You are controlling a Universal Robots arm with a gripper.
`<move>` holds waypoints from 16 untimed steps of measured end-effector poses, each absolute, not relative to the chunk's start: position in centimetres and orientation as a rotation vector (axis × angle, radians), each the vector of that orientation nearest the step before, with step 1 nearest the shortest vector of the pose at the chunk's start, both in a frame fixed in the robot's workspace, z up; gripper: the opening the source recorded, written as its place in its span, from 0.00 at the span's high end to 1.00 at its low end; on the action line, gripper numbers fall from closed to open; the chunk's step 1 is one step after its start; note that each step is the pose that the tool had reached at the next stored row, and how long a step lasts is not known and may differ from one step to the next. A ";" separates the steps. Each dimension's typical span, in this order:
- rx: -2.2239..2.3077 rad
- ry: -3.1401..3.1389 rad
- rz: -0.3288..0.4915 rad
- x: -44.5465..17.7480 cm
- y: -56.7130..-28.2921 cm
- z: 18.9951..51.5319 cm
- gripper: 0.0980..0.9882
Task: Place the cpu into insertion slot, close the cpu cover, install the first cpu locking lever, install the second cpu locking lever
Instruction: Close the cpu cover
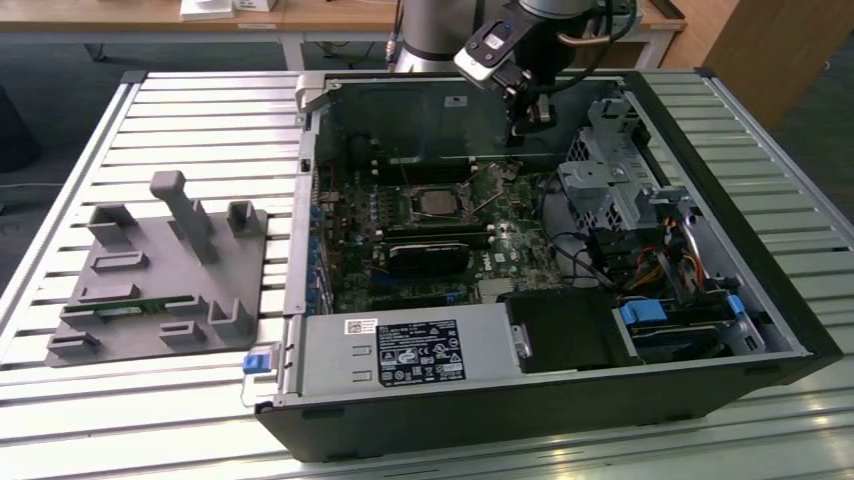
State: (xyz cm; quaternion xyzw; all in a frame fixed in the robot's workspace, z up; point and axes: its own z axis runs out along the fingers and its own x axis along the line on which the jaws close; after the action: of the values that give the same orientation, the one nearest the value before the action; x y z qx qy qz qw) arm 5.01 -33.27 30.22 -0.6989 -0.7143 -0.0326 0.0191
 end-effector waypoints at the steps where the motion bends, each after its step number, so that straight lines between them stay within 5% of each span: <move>1: -2.169 -2.217 -0.101 5.0 -33.3 30.1 0.99; 16: -2.168 -2.218 -0.101 5.3 -33.3 28.1 0.99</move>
State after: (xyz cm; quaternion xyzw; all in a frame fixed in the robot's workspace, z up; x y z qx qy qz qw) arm 5.34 -33.27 28.10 -0.6984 -0.7147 -0.0324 0.0191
